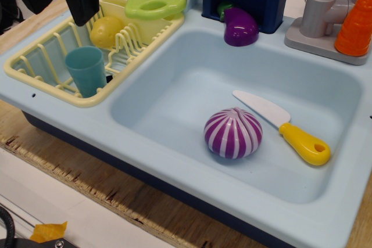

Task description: Put cup from counter or drying rack into sink

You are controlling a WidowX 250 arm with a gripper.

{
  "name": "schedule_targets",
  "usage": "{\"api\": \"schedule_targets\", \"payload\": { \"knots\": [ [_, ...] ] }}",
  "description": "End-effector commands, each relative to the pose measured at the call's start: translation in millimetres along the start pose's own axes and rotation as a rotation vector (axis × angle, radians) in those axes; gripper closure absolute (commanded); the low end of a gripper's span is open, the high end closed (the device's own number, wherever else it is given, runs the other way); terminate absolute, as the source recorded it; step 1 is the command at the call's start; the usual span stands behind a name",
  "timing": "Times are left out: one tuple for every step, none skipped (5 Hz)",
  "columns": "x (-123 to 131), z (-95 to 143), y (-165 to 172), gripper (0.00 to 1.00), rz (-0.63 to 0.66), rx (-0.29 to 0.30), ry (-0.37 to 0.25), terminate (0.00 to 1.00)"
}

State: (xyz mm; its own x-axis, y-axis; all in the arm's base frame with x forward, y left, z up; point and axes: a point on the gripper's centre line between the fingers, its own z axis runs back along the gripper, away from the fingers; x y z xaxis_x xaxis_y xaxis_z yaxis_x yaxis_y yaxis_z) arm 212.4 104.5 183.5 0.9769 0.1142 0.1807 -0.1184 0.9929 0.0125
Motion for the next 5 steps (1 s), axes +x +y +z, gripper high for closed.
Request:
{"api": "schedule_targets", "payload": {
  "knots": [
    [0, 0, 0, 0.0, 0.0, 0.0, 0.0, 0.0],
    [1, -14, 2, 0.0, 0.016, -0.004, 0.003, 0.0],
    [1, -32, 6, 0.0, 0.02, -0.024, 0.026, 0.0],
    [2, -51, 6, 0.0, 0.021, -0.035, 0.049, 0.0],
    [4, -63, 8, 0.0, 0.023, -0.045, 0.079, 0.0]
  ]
}}
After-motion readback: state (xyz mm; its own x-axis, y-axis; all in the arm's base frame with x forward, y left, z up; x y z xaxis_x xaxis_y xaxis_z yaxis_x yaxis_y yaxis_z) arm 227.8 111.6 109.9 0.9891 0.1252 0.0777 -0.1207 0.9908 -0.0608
